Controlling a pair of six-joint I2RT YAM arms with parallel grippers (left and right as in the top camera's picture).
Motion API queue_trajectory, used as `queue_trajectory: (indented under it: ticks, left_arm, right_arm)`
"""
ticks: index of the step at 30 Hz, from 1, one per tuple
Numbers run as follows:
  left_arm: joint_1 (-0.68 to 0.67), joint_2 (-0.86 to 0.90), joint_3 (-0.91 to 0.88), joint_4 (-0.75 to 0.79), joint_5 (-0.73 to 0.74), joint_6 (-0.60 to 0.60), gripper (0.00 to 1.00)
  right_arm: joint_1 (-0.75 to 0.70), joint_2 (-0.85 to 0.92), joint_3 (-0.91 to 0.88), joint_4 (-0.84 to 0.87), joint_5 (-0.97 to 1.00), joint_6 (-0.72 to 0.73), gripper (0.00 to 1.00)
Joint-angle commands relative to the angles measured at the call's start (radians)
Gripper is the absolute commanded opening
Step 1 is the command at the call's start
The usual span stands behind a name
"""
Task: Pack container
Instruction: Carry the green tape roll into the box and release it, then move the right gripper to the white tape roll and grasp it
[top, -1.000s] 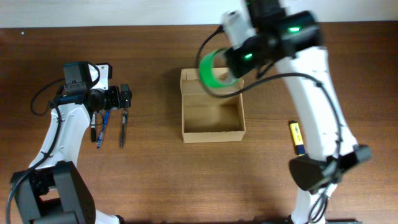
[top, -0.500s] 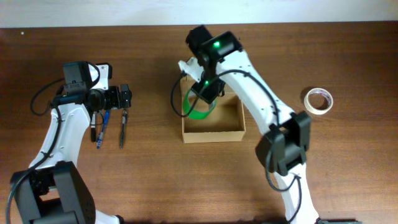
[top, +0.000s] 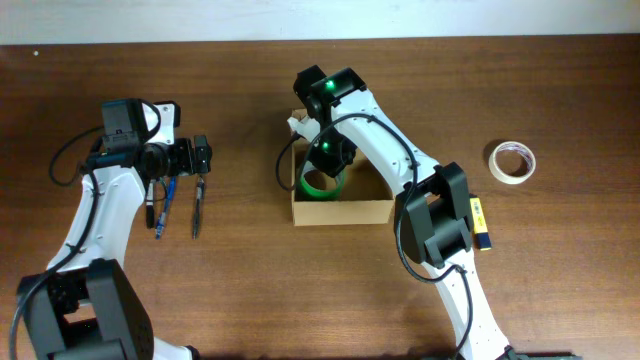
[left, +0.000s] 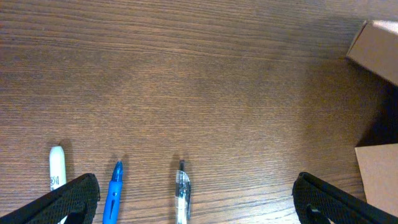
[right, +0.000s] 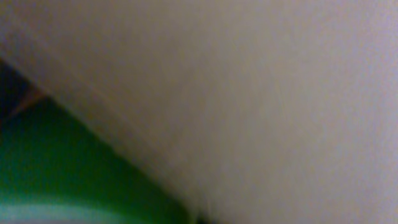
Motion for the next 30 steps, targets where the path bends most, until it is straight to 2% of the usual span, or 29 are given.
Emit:
queue_trajectory:
  ticks: [1, 9, 14, 17, 18, 19, 21, 26, 30]
  left_arm:
    - [0.001, 0.005, 0.014, 0.002, 0.014, 0.016, 0.99]
    - [0.001, 0.005, 0.014, 0.002, 0.014, 0.016, 0.99]
    - [0.001, 0.005, 0.014, 0.002, 0.014, 0.016, 0.99]
    - [0.001, 0.005, 0.014, 0.002, 0.014, 0.016, 0.99]
    - [0.001, 0.005, 0.014, 0.002, 0.014, 0.016, 0.99]
    - [0.001, 0.005, 0.014, 0.002, 0.014, 0.016, 0.99]
    - [0.001, 0.005, 0.014, 0.002, 0.014, 0.016, 0.99]
    - [0.001, 0.005, 0.014, 0.002, 0.014, 0.016, 0.99]
    - [0.001, 0.005, 0.014, 0.002, 0.014, 0.016, 0.99]
  right_arm:
    - [0.006, -0.023, 0.001, -0.030, 0.002, 0.017, 0.24]
    - [0.005, -0.185, 0.005, -0.053, 0.009, 0.016, 0.32]
    - [-0.016, -0.394, 0.005, -0.059, 0.109, 0.048, 0.35]
    - [-0.076, -0.516, 0.005, -0.043, 0.164, 0.116, 0.41]
    - [-0.107, -0.551, 0.005, -0.037, 0.177, 0.146, 0.43]
    - [-0.192, -0.607, 0.004, -0.026, 0.180, 0.198, 0.49]
    - [-0.327, -0.641, 0.004, -0.018, 0.179, 0.267, 0.52]
    - [-0.675, -0.615, -0.032, -0.022, 0.077, 0.395, 0.53]
    - [-0.886, -0.559, -0.140, 0.016, -0.020, 0.452, 0.53]
